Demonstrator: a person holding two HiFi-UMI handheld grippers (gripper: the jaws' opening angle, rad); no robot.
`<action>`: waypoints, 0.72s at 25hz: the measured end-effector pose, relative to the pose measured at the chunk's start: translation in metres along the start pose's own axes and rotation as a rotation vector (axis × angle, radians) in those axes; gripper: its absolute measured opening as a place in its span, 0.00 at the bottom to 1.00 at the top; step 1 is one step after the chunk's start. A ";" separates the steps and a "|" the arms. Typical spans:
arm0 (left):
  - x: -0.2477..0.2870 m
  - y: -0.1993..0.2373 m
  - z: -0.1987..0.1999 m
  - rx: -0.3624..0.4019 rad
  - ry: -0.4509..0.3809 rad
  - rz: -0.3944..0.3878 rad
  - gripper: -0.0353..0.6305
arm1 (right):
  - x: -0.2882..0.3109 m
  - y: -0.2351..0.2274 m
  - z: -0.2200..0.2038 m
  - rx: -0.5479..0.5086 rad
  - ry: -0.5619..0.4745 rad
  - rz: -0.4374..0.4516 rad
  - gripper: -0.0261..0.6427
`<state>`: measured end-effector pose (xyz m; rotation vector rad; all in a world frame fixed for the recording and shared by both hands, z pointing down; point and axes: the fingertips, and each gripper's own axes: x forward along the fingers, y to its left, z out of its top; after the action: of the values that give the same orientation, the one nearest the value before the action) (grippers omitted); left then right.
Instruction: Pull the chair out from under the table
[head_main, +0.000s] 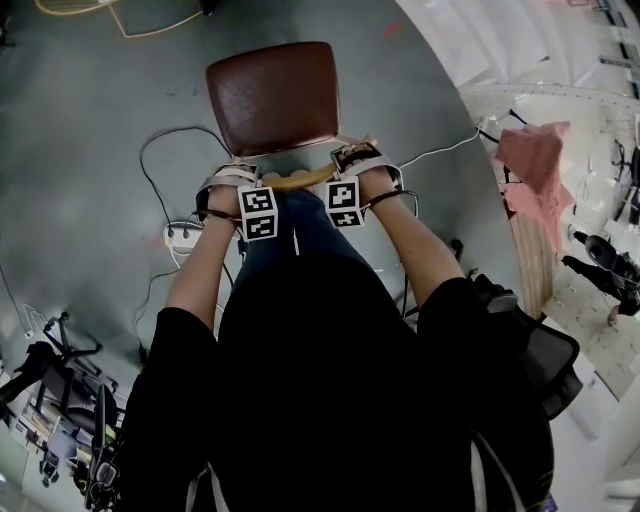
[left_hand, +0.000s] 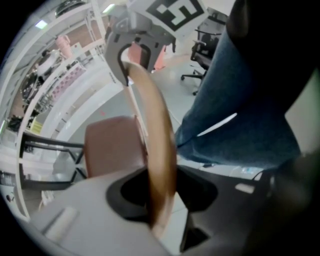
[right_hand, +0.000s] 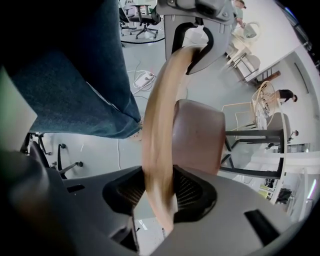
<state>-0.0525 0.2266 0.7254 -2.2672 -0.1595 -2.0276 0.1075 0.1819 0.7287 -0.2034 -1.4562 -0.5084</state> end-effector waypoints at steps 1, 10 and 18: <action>0.000 -0.003 0.002 -0.002 -0.002 -0.002 0.28 | -0.001 0.004 0.001 0.000 -0.006 0.002 0.26; -0.001 -0.027 0.011 -0.003 -0.013 -0.035 0.28 | -0.008 0.029 0.007 0.002 -0.030 0.023 0.26; 0.000 -0.030 0.012 -0.037 -0.043 -0.032 0.30 | -0.007 0.034 0.012 0.096 -0.039 0.053 0.27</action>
<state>-0.0453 0.2579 0.7245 -2.3456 -0.1634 -2.0149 0.1122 0.2185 0.7290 -0.1763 -1.5056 -0.3927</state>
